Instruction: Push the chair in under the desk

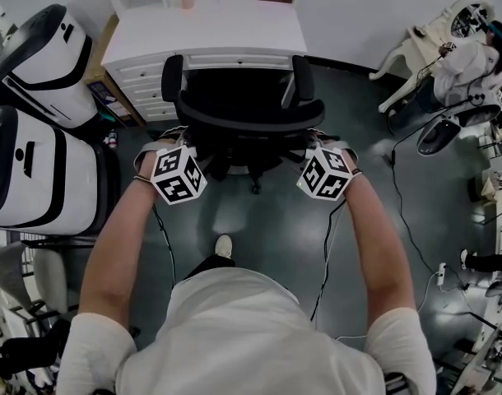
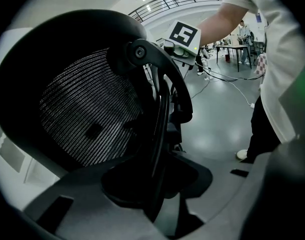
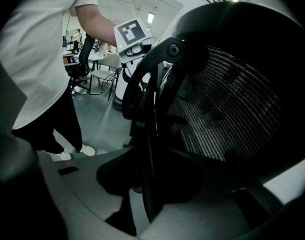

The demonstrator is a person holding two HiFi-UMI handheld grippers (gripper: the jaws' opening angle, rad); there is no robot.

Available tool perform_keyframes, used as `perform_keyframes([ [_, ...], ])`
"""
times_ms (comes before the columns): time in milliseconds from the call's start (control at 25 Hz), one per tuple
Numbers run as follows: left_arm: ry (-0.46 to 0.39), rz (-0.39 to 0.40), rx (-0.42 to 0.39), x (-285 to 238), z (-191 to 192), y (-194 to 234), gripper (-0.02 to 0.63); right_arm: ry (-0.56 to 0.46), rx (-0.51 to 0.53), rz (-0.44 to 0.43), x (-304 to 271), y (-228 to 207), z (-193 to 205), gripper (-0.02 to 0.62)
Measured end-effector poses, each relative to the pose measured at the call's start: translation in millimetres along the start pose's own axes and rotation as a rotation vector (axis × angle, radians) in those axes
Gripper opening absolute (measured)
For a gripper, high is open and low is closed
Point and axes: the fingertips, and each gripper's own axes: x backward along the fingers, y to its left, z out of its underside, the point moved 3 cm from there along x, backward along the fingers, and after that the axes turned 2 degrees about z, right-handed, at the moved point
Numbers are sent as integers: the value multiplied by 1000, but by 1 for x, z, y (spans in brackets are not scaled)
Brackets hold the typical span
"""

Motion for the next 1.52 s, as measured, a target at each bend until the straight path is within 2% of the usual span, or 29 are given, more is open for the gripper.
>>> perform_keyframes([
  [840, -4, 2, -7, -8, 3, 16, 143, -5, 9, 4, -9, -15, 2, 118],
  [1240, 3, -10, -2, -6, 3, 13, 149, -3, 21, 42, -9, -10, 1, 124],
  [1400, 16, -28, 10, -6, 3, 14, 155, 45, 34, 90, -12, -8, 2, 124],
  [1520, 6, -89, 25, 0, -1, 14, 179, 86, 80, 166, -11, -6, 0, 126],
])
